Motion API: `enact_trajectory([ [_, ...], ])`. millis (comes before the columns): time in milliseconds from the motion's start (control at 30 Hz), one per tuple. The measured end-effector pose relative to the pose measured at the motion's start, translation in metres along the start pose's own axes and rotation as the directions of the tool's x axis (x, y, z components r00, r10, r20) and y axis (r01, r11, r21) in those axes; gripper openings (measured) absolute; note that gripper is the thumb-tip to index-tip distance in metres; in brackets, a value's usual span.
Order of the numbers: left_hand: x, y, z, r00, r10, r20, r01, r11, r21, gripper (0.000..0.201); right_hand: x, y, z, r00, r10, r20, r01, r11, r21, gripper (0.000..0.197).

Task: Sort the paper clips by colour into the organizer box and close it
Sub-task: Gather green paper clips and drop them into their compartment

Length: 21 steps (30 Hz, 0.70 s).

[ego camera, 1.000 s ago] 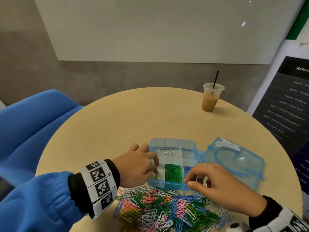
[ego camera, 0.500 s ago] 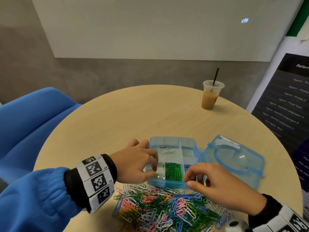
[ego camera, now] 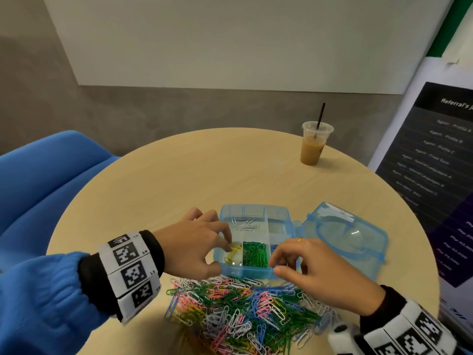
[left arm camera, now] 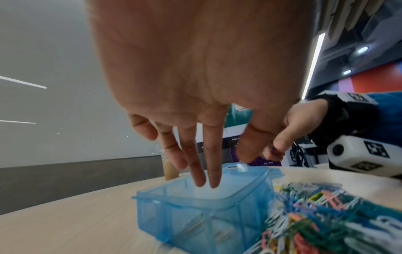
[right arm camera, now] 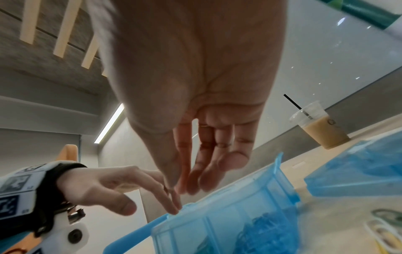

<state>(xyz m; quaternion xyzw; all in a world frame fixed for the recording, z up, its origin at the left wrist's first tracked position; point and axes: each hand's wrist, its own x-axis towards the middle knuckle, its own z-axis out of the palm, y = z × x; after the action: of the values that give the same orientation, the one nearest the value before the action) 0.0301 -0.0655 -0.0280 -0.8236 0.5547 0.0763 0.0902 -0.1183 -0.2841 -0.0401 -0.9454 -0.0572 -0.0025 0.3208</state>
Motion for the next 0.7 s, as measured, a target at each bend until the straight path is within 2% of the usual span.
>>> enact_trajectory([
  [133, -0.014, 0.005, -0.004, 0.999, -0.044, -0.022, 0.043, 0.998, -0.054, 0.064, -0.008, -0.002, -0.001, 0.998, -0.019, 0.06, 0.022, 0.999, -0.04, 0.008],
  [200, -0.022, 0.011, -0.005, 0.999, -0.037, -0.026, 0.034, 0.995, -0.095, 0.049, -0.013, -0.001, 0.0, 0.993, -0.011, 0.119, 0.025, 0.993, -0.114, 0.01],
  [300, -0.033, 0.02, -0.004, 0.999, 0.0, -0.042, -0.008, 0.985, -0.174, 0.034, -0.022, 0.004, 0.001, 0.991, 0.027, 0.129, 0.002, 0.976, -0.22, 0.016],
  [367, -0.039, 0.026, -0.001, 0.997, 0.032, -0.068, -0.048, 0.967, -0.252, 0.033, -0.029, 0.009, 0.001, 0.993, 0.052, 0.109, -0.023, 0.966, -0.256, 0.02],
  [500, -0.045, 0.037, 0.008, 0.991, 0.082, -0.106, -0.113, 0.937, -0.33, 0.028, -0.041, 0.008, 0.003, 0.992, 0.02, 0.128, 0.015, 0.963, -0.269, 0.015],
  [633, -0.049, 0.058, 0.011, 0.987, 0.096, -0.132, -0.138, 0.921, -0.363, 0.024, -0.049, 0.001, 0.012, 0.981, 0.04, 0.189, 0.017, 0.957, -0.291, 0.027],
  [700, -0.051, 0.074, 0.013, 0.984, 0.143, -0.11, -0.175, 0.901, -0.396, 0.024, -0.051, -0.001, 0.019, 0.978, 0.047, 0.204, 0.021, 0.947, -0.319, 0.034],
])
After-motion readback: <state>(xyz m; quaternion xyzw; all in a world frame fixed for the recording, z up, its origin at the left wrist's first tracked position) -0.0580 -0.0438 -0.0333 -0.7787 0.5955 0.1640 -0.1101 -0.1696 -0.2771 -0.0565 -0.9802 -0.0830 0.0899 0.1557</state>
